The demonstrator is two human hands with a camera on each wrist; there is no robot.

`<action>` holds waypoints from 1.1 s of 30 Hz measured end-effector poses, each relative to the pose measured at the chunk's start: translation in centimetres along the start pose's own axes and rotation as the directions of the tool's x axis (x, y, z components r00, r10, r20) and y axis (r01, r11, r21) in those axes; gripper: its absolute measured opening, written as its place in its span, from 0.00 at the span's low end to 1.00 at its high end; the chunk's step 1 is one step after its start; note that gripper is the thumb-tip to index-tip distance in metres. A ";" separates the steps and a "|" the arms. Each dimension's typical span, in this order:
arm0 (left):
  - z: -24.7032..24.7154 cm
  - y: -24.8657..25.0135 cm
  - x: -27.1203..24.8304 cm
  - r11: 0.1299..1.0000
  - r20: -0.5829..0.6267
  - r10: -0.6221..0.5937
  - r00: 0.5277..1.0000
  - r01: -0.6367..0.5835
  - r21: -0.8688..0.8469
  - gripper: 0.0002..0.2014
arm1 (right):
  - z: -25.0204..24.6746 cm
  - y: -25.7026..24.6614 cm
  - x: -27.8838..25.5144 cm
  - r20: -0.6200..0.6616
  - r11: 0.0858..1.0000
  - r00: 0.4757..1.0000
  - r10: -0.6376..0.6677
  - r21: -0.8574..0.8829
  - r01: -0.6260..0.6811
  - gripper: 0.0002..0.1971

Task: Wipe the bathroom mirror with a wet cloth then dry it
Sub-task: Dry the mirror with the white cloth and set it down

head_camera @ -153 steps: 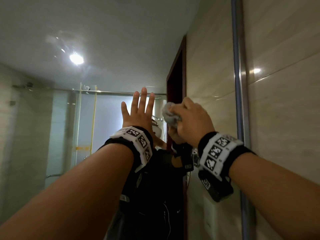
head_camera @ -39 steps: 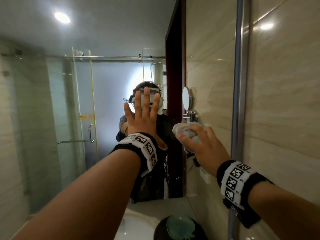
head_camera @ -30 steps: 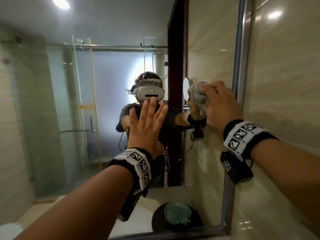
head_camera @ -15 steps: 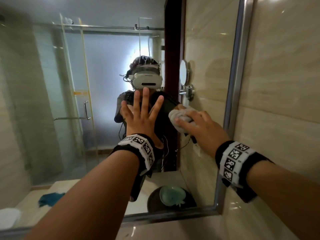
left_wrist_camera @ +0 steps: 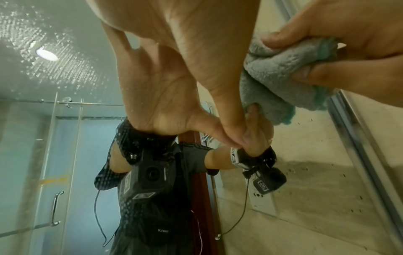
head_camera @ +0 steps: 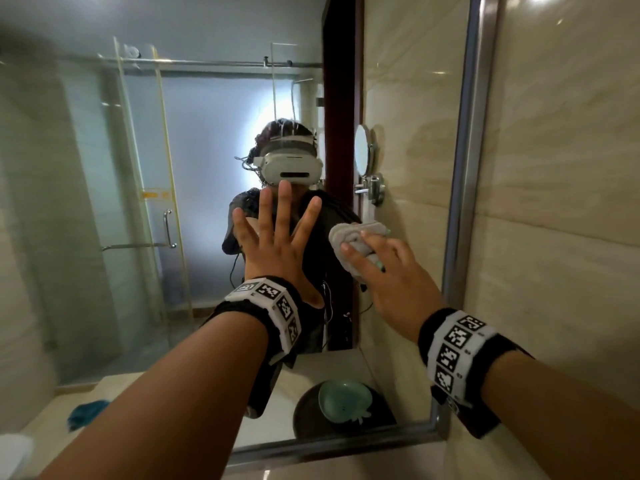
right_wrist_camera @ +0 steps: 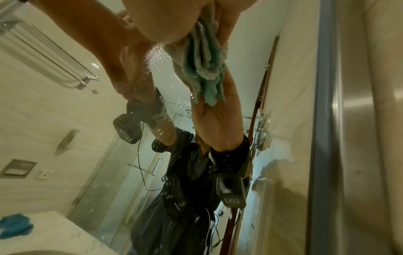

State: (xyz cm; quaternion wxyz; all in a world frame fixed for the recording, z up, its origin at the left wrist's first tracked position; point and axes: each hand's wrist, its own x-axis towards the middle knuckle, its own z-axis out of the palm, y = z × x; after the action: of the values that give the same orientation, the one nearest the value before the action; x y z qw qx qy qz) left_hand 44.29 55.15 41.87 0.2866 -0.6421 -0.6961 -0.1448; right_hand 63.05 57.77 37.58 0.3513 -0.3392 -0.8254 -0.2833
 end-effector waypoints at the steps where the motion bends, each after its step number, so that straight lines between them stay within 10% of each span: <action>1: 0.0 0.0 0.0 1.000 -0.001 0.000 1.000 0.000 -0.001 0.77 | -0.2 0.0 0.0 -0.013 1.000 1.000 -0.009 -0.005 0.009 0.43; 11: 0.1 -0.2 0.3 1.000 0.021 0.012 1.000 -0.012 -0.012 0.77 | -4.6 2.2 4.3 -0.175 0.969 0.955 0.242 0.087 -0.229 0.22; 19: 0.3 0.0 0.1 1.000 -0.015 -0.006 1.000 0.006 0.002 0.78 | 0.5 -0.5 -4.6 0.297 0.997 0.952 -0.074 0.028 0.069 0.37; 27: 0.3 0.2 0.1 1.000 -0.019 -0.001 1.000 0.001 -0.010 0.78 | -3.3 2.4 2.3 -0.084 0.922 0.931 0.356 0.196 -0.335 0.21; 33: 0.6 0.1 0.3 1.000 -0.022 -0.001 1.000 0.001 0.001 0.78 | -2.9 1.4 2.6 -0.055 0.961 0.966 0.251 0.137 -0.242 0.27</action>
State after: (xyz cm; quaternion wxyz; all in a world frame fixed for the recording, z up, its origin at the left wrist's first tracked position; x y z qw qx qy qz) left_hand 44.24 55.69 41.55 0.2945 -0.6402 -0.6931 -0.1518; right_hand 63.83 57.50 41.66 0.4347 -0.4055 -0.7800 -0.1953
